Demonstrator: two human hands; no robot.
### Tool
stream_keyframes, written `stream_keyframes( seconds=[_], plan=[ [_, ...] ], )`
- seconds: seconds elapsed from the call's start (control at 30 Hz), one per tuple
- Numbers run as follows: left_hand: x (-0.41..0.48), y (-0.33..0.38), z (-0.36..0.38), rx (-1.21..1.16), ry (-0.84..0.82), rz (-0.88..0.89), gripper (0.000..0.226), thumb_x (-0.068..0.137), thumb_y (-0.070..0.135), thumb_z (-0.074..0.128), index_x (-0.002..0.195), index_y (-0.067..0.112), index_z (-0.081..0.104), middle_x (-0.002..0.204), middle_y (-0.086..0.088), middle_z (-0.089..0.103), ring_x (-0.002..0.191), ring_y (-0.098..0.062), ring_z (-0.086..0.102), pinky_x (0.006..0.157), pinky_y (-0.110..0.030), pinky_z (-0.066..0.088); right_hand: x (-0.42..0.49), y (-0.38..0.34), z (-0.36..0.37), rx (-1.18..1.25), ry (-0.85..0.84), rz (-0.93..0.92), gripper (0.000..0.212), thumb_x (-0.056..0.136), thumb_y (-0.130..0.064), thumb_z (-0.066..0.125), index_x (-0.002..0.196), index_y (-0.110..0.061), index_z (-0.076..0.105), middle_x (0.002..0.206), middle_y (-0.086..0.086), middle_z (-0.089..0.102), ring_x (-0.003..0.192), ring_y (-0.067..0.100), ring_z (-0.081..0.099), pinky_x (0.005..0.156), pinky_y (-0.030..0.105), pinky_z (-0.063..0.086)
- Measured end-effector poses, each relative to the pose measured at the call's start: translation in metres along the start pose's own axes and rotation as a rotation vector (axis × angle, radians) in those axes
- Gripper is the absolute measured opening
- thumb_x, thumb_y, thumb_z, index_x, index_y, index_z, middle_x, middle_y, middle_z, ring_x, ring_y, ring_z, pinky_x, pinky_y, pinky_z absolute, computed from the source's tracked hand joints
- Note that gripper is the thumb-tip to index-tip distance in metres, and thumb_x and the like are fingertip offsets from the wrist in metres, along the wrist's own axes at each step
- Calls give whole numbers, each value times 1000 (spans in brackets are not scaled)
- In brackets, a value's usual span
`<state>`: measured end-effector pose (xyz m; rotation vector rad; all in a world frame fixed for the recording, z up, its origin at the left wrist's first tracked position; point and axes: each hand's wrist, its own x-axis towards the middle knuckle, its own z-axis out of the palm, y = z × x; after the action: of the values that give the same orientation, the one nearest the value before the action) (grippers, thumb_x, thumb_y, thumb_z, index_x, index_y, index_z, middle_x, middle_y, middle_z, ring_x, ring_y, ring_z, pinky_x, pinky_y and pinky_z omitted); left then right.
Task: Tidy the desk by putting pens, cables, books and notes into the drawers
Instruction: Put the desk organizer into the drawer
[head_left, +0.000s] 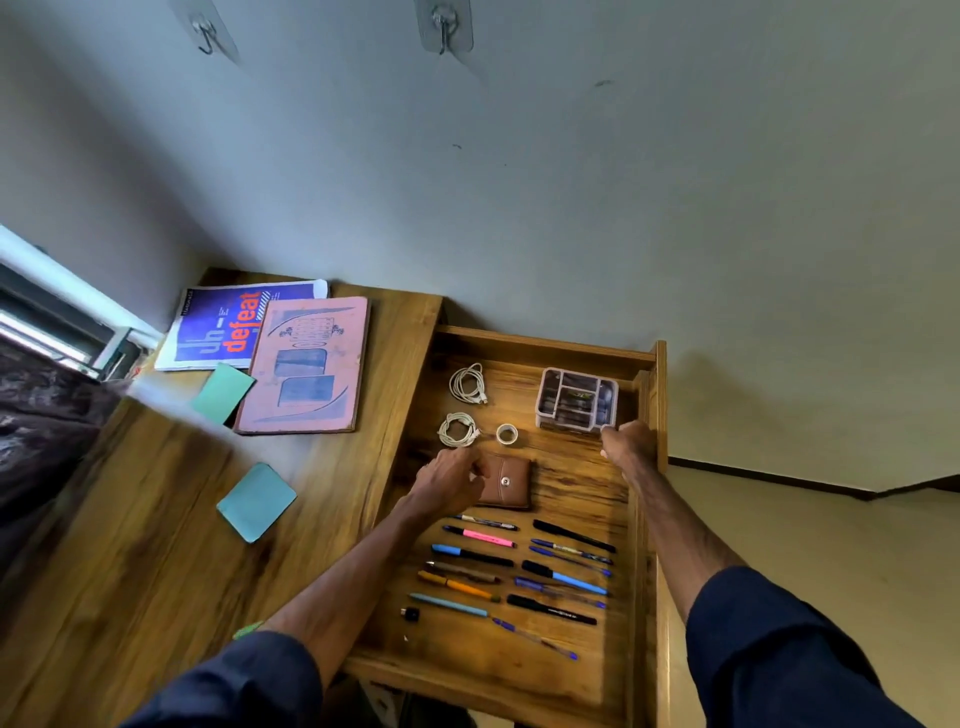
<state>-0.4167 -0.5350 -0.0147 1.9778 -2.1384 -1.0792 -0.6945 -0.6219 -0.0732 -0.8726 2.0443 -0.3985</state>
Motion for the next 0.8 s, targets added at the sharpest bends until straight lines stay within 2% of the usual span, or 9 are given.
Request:
stream_keyframes(
  seconds=[0.03, 0.13, 0.2, 0.27, 0.33, 0.5, 0.63, 0.7, 0.8],
  plan=[
    [-5, 2, 1, 0, 10, 2, 21, 89, 12, 64, 109, 20, 69, 108, 2, 72, 93, -11, 67, 78, -33, 60, -7, 4, 2, -17, 7, -6, 19, 94, -19, 64, 95, 1, 67, 90, 12, 71, 71, 20, 65, 48, 23, 44],
    [-19, 4, 5, -35, 49, 2, 22, 88, 13, 63, 108, 16, 70, 107, 0, 73, 95, -15, 68, 80, -34, 58, -28, 19, 8, -44, 31, -49, 28, 94, -28, 64, 98, -1, 62, 95, 11, 65, 79, 22, 61, 63, 29, 50],
    [-29, 6, 9, -67, 68, -13, 23, 88, 11, 62, 109, 14, 70, 107, -1, 73, 95, -14, 68, 76, -28, 55, -44, 30, 12, -32, 16, -86, 26, 93, -27, 64, 109, -6, 64, 100, 11, 67, 81, 22, 64, 61, 29, 52],
    [-42, 9, 13, -79, 95, -21, 22, 89, 9, 62, 108, 12, 72, 106, -2, 74, 93, -13, 68, 74, -26, 55, -63, 42, 15, -61, -18, -138, 18, 94, -26, 63, 101, -10, 67, 92, 11, 69, 76, 21, 62, 65, 35, 57],
    [-53, 14, 17, -90, 116, -25, 19, 90, 10, 63, 106, 10, 73, 102, -4, 74, 90, -13, 67, 74, -25, 53, -83, 53, 17, -77, -38, -179, 22, 95, -22, 63, 95, -2, 71, 84, 16, 71, 71, 25, 63, 70, 38, 56],
    [-87, 25, 30, -124, 146, -5, 15, 87, 10, 64, 98, 8, 74, 97, -5, 75, 89, -17, 70, 79, -36, 59, -132, 75, 7, -51, -113, -212, 16, 93, -21, 66, 95, -9, 76, 88, 5, 75, 73, 16, 63, 56, 19, 40],
    [-112, 36, 52, -166, 170, 4, 10, 87, 13, 68, 93, 12, 76, 99, -2, 75, 91, -16, 71, 81, -32, 58, -165, 91, -7, -27, -127, -234, 12, 89, -22, 67, 87, -15, 76, 87, 1, 74, 82, 20, 68, 69, 25, 47],
    [-123, 43, 67, -201, 181, -26, 10, 86, 16, 67, 90, 17, 77, 98, 1, 76, 89, -14, 71, 81, -31, 59, -181, 101, -16, -53, -124, -278, 14, 88, -24, 66, 78, -21, 75, 81, -4, 73, 78, 16, 66, 71, 26, 47],
    [-139, 55, 97, -271, 179, -42, 13, 90, 15, 66, 94, 12, 77, 101, -3, 77, 94, -16, 70, 83, -28, 57, -203, 126, -32, -100, -152, -367, 25, 89, -22, 67, 64, -23, 69, 70, -9, 68, 68, 7, 61, 70, 27, 47]
  ],
)
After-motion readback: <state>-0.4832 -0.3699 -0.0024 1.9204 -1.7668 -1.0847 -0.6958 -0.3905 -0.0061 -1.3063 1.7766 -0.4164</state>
